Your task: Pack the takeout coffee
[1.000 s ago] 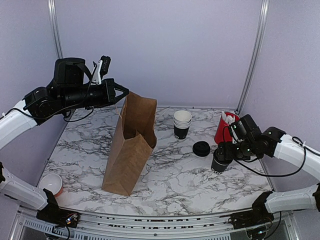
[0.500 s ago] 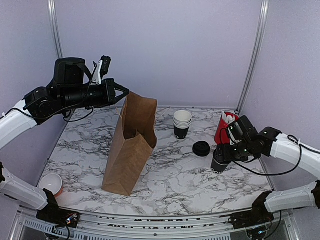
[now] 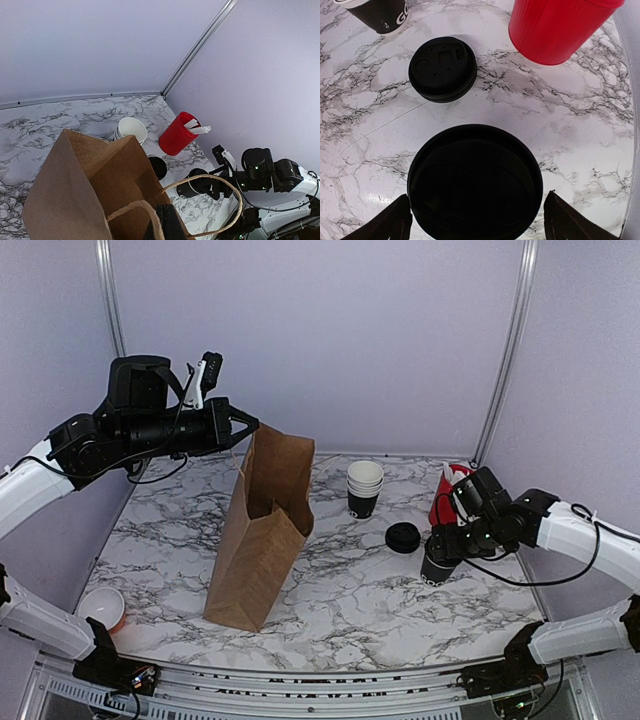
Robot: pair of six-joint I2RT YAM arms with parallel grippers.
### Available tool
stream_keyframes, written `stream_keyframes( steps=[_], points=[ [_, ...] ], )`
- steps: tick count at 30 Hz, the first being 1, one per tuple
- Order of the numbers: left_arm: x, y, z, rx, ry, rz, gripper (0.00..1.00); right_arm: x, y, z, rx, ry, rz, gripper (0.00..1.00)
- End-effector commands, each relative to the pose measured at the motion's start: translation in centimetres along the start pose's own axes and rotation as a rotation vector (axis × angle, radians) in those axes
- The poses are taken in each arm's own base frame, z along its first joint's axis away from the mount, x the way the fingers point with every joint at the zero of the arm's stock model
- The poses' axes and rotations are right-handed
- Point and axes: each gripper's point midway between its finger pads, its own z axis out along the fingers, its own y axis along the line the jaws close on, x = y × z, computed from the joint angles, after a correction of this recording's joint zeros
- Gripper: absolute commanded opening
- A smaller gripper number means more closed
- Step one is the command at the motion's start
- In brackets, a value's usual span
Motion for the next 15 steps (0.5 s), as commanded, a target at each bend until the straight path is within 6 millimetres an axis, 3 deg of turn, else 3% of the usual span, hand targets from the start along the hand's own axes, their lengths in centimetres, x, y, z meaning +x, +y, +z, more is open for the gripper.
stream_keyframes(
  steps=[1, 15],
  points=[
    [-1.4, -1.4, -0.3, 0.049, -0.044, 0.006, 0.00, -2.0, -0.1, -1.1, 0.025, -0.051, -0.009, 0.89],
    [-1.3, -1.2, -0.3, 0.047, -0.043, 0.006, 0.00, -1.4, 1.1, -0.6, -0.003, -0.032, -0.025, 0.84]
  ],
)
